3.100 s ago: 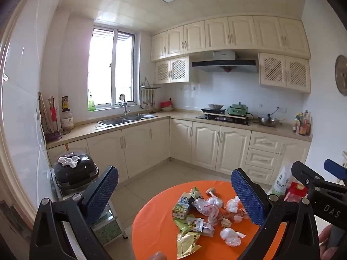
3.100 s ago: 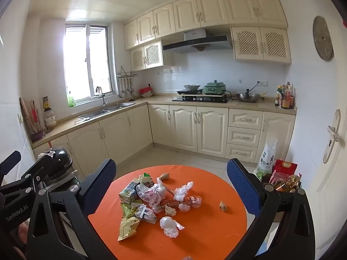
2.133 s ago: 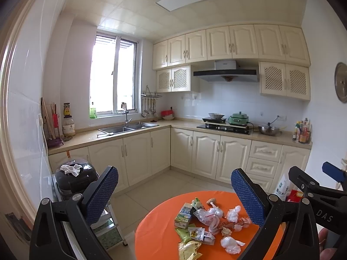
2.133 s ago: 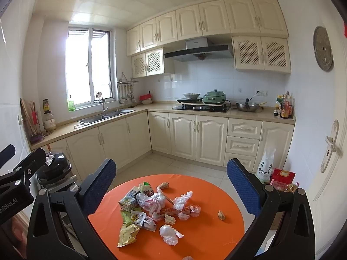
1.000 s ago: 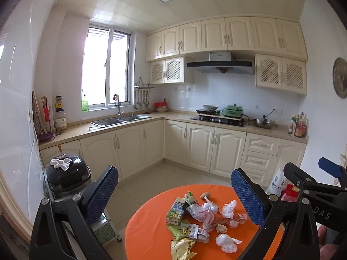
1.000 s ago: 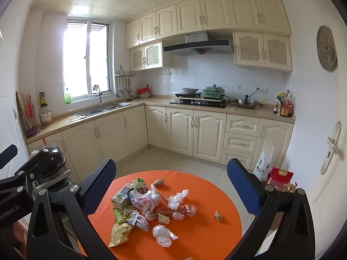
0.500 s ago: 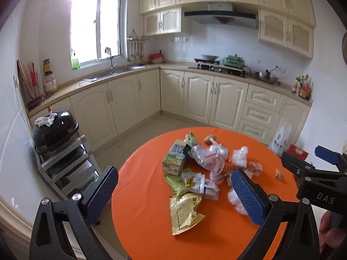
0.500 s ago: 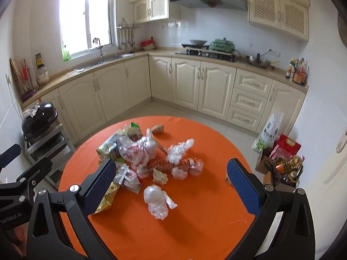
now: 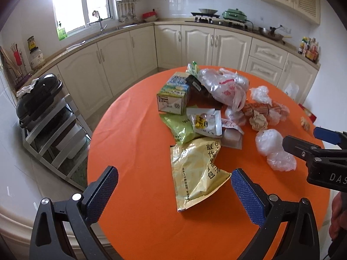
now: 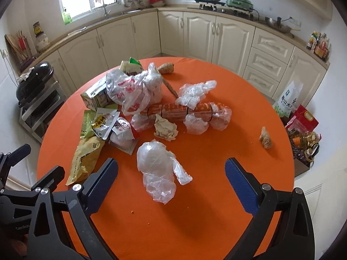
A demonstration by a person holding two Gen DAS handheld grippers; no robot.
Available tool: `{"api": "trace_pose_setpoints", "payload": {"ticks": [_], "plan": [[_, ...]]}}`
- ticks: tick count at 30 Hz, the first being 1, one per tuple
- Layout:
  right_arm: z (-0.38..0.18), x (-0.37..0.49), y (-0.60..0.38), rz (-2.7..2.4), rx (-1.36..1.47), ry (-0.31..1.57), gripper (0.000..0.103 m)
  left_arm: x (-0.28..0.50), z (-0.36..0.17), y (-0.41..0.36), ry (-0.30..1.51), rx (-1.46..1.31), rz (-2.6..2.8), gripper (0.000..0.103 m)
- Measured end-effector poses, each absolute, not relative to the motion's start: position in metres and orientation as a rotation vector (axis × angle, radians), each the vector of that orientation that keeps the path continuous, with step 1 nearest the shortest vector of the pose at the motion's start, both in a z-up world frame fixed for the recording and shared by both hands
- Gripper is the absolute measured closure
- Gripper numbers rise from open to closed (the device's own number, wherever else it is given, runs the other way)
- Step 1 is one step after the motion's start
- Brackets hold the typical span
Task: Collect trash
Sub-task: 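Grasp the gold snack wrapper with the left tool while the right tool grasps the white plastic bundle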
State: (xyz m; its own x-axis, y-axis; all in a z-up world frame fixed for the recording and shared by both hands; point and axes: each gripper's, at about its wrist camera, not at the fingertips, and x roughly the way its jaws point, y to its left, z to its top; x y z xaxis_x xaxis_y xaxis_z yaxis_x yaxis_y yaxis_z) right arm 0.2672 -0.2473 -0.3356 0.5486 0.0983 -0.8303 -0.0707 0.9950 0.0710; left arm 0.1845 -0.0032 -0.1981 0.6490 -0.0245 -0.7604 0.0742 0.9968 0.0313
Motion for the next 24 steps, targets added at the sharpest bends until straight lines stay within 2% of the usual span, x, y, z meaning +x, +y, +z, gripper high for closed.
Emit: {"api": "trace_pose_setpoints", "payload": {"ticks": [5, 12, 18, 24], "plan": [[-0.362, 0.283, -0.244, 0.124, 0.027, 1.040, 0.019, 0.211, -0.227, -0.006, 0.895, 0.068, -0.071, 0.001], [-0.381, 0.297, -0.242, 0.142, 0.032, 1.084, 0.027, 0.243, -0.246, -0.014, 0.936, 0.053, -0.137, 0.001], [-0.391, 0.301, -0.243, 0.144, 0.025, 1.106, 0.027, 0.248, -0.266, -0.010, 0.992, 0.005, -0.153, 0.001], [-0.396, 0.298, -0.243, 0.153, 0.020, 1.105, 0.024, 0.240, -0.276, -0.013, 0.988, 0.081, -0.164, 0.001]]}}
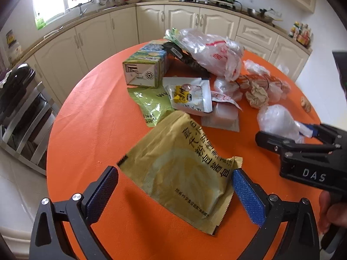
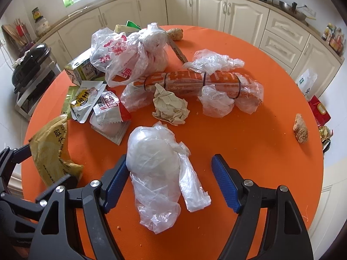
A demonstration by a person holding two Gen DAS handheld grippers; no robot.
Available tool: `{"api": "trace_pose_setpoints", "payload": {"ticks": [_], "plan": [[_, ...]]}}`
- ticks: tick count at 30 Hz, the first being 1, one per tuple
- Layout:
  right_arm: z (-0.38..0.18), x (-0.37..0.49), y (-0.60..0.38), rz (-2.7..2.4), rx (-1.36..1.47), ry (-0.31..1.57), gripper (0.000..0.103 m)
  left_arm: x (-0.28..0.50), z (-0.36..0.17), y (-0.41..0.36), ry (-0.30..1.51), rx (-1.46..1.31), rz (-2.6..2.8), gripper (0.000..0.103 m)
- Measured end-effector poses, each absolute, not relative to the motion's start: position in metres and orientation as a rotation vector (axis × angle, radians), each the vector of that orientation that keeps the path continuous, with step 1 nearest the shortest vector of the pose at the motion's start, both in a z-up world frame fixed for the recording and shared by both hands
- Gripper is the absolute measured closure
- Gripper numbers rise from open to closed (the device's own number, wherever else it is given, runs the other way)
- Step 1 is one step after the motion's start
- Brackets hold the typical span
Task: Collect trash
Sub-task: 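Grasp the gold snack wrapper with the left tool while the right tool grasps the white plastic bundle, then carry the gold wrapper and plastic bundle to the blue bin and release both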
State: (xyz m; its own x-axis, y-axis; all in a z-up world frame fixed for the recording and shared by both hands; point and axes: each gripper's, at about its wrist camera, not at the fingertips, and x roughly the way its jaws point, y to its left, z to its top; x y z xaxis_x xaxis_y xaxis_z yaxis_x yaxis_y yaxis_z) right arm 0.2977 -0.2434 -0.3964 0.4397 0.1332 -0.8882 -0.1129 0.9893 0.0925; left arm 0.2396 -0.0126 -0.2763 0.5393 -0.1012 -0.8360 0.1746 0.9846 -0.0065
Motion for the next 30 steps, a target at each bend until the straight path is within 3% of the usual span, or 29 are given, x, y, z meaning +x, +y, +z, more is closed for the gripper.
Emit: {"api": "trace_pose_setpoints", "payload": {"ticks": [4, 6, 8, 9, 10, 14, 23, 28, 30], "plan": [[-0.397, 0.298, -0.241, 0.155, 0.011, 1.102, 0.025, 0.246, -0.283, -0.017, 0.990, 0.072, -0.183, 0.001], [-0.397, 0.297, -0.241, 0.149, 0.001, 1.098, 0.030, 0.250, -0.282, -0.018, 0.985, 0.057, -0.199, 0.007], [-0.397, 0.297, -0.239, 0.135, -0.018, 1.086, 0.044, 0.252, -0.277, -0.020, 0.972, 0.052, -0.222, 0.029], [-0.396, 0.296, -0.240, 0.133, -0.019, 1.080, 0.052, 0.251, -0.276, -0.020, 0.969, 0.049, -0.234, 0.035], [-0.396, 0.296, -0.241, 0.135, -0.015, 1.078, 0.054, 0.250, -0.274, -0.021, 0.966, 0.050, -0.247, 0.046], [-0.395, 0.292, -0.243, 0.145, -0.030, 1.069, 0.056, 0.244, -0.273, -0.021, 0.958, 0.040, -0.278, 0.060], [-0.388, 0.277, -0.253, 0.150, 0.032, 1.045, 0.057, 0.224, -0.263, -0.004, 0.963, -0.038, -0.313, 0.073], [-0.381, 0.270, -0.265, 0.143, 0.058, 1.033, 0.057, 0.211, -0.255, -0.013, 0.965, 0.002, -0.332, 0.073], [-0.379, 0.268, -0.268, 0.146, 0.062, 1.033, 0.057, 0.208, -0.256, -0.017, 0.980, 0.030, -0.324, 0.067]]}}
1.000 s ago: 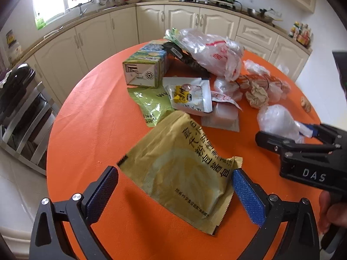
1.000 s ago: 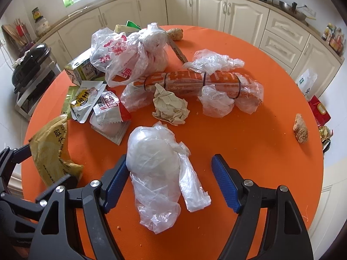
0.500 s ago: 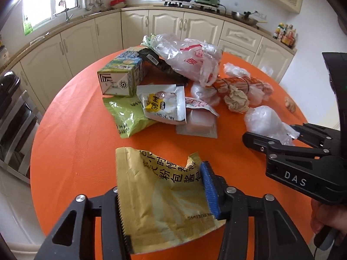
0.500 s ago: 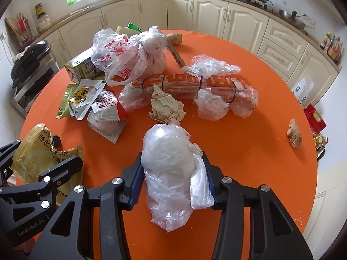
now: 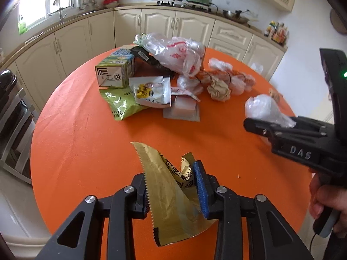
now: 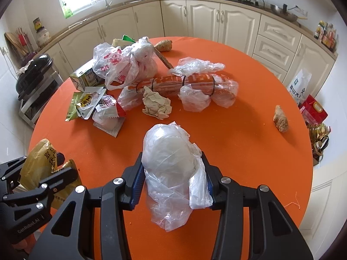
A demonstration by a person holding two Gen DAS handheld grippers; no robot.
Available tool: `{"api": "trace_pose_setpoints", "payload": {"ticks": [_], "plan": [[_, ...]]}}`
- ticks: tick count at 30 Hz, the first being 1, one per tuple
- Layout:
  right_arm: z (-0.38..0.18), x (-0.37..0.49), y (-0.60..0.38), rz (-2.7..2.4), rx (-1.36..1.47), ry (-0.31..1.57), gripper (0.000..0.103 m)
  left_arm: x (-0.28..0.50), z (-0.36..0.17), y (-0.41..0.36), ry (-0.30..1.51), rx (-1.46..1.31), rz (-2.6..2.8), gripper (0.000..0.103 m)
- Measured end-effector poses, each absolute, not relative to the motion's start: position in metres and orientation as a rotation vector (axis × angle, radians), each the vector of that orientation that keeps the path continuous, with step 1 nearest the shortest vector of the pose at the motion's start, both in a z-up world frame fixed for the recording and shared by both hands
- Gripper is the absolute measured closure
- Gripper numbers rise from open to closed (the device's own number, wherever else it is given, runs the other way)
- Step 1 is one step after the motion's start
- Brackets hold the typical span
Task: Collect trash
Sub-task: 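Carry the gold wrapper and plastic bundle to the blue bin and release both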
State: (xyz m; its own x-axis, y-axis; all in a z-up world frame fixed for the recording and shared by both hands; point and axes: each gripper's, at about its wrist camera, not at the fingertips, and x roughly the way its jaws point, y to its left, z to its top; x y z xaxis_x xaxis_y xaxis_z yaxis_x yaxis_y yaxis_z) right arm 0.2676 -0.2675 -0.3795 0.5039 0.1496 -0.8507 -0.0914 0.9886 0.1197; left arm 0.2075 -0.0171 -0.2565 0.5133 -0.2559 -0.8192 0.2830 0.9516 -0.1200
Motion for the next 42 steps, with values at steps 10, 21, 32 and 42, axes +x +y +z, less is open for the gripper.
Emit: {"api": "trace_pose_setpoints", "payload": {"ticks": [10, 21, 32, 42], "plan": [[-0.380, 0.260, -0.268, 0.158, 0.067, 1.033, 0.057, 0.184, -0.261, -0.016, 0.967, 0.057, -0.268, 0.053], [-0.367, 0.250, -0.282, 0.157, 0.110, 0.995, 0.057, 0.181, -0.241, -0.027, 0.928, 0.005, -0.355, 0.066], [-0.314, 0.229, -0.341, 0.097, 0.198, 0.872, 0.057, 0.195, -0.180, -0.076, 0.801, 0.031, -0.460, 0.066], [-0.267, 0.194, -0.453, -0.095, 0.274, 0.741, 0.057, 0.218, -0.136, -0.182, 0.711, 0.102, -0.654, 0.066]]}}
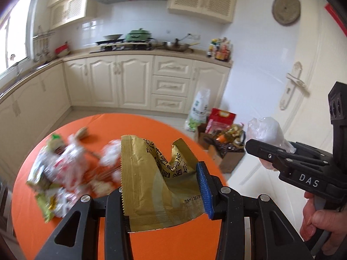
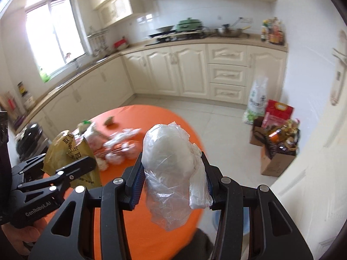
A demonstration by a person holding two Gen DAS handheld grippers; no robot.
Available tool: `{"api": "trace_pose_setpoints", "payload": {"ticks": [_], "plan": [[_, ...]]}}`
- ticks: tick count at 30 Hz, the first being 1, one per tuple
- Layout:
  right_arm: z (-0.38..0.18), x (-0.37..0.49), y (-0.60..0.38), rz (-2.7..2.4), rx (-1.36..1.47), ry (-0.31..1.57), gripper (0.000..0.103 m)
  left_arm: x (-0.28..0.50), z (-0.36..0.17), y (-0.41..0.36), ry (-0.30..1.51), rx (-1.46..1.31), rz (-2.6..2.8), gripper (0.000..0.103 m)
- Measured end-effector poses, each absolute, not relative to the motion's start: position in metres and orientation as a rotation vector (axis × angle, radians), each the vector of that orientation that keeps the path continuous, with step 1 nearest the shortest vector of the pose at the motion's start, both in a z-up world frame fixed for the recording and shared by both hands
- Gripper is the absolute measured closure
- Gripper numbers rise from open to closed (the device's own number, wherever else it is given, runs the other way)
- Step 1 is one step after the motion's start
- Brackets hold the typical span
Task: Collect trash
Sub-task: 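Carry the gold wrapper and plastic bundle to the blue bin and release both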
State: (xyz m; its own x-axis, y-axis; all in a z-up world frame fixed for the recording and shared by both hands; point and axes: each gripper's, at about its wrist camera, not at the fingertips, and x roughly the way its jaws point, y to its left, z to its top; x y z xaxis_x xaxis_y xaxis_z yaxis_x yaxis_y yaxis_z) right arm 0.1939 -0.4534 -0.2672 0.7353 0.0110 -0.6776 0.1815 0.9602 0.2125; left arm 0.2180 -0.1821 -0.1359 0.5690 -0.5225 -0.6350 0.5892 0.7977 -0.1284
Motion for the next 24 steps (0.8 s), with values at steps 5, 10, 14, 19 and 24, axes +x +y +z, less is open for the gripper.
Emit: {"api": "trace_pose_setpoints", "payload": {"ticks": [5, 10, 14, 19, 24], "plan": [[-0.293, 0.179, -0.530, -0.244, 0.344, 0.775, 0.057, 0.239, -0.153, -0.265, 0.759, 0.172, -0.776, 0.066], [-0.348, 0.167, -0.599, -0.350, 0.441, 0.856, 0.057, 0.259, -0.192, -0.352, 0.847, 0.272, -0.874, 0.066], [-0.405, 0.163, -0.641, -0.394, 0.532, 0.928, 0.057, 0.295, -0.250, -0.420, 0.973, 0.344, -0.914, 0.066], [-0.470, 0.163, -0.676, -0.424, 0.652, 1.000, 0.057, 0.339, -0.318, -0.490, 1.123, 0.444, -0.911, 0.066], [-0.517, 0.165, -0.699, -0.437, 0.729, 1.061, 0.057, 0.376, -0.366, -0.554, 1.212, 0.536, -0.897, 0.065]]}}
